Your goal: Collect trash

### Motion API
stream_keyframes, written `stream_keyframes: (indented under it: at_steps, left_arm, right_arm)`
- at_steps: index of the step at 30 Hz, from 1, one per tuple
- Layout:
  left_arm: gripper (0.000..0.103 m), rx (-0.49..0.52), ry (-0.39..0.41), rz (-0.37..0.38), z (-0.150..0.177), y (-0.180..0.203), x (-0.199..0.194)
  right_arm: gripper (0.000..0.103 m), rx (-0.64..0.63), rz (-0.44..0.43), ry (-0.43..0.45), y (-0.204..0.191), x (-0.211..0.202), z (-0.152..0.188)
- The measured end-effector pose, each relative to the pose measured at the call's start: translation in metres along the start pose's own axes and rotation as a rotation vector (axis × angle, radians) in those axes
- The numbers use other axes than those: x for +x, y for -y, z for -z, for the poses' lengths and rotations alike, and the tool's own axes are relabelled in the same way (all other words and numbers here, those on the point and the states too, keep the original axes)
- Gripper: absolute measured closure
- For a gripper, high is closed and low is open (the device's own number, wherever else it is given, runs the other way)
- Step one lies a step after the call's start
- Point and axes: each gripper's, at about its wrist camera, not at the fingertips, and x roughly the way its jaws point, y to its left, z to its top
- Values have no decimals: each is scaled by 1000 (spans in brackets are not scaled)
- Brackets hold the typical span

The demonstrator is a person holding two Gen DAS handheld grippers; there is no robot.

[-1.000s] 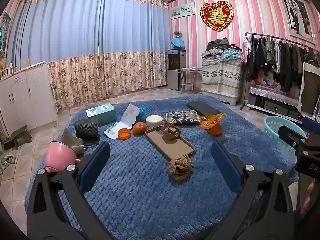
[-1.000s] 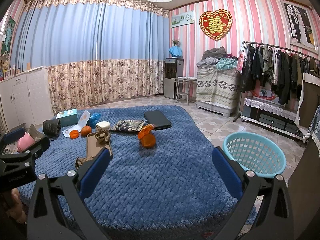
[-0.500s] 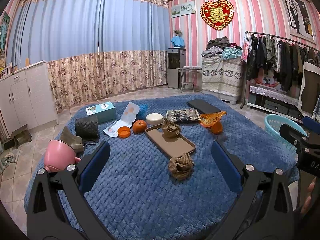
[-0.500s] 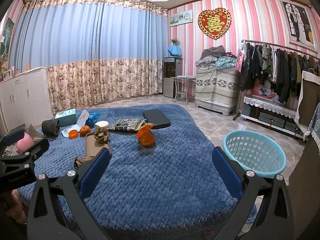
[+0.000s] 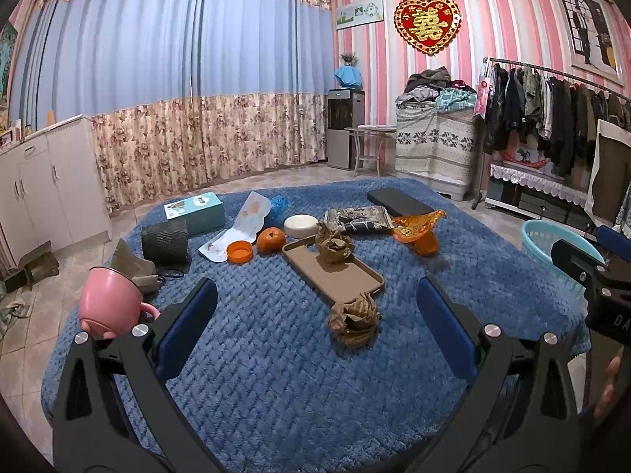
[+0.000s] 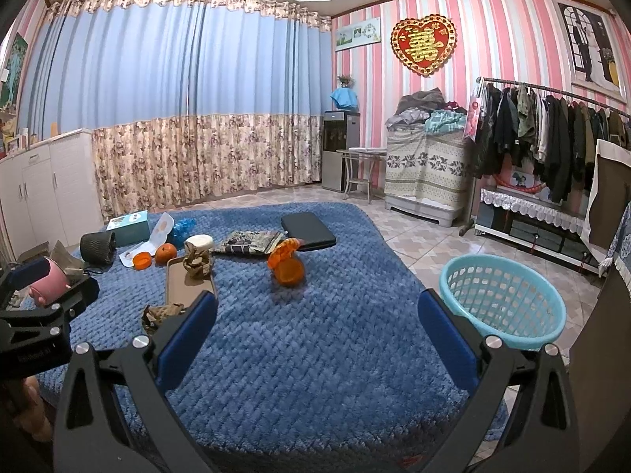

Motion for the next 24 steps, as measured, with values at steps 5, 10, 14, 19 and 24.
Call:
stream_keyframes:
  at_steps: [5,10,14,19,24]
  left_arm:
    - [5,0,-12,-4,-1,2,4]
    - [5,-7,-56,2,-1,2,21]
    - [5,-1,-87,14,3,7,34]
    - [5,0,-126,31,3,15,61]
    - [5,10,-185,36,8,25,92]
  right_arm:
    - [4,7,6,-6,0,5,6]
    - [4,12,19,-17,1,15,11]
    - [4,10,40,-16,4,20,12]
    - [4,29,71,-27,12,30,14]
    - [4,67,89,-49,25,48,18]
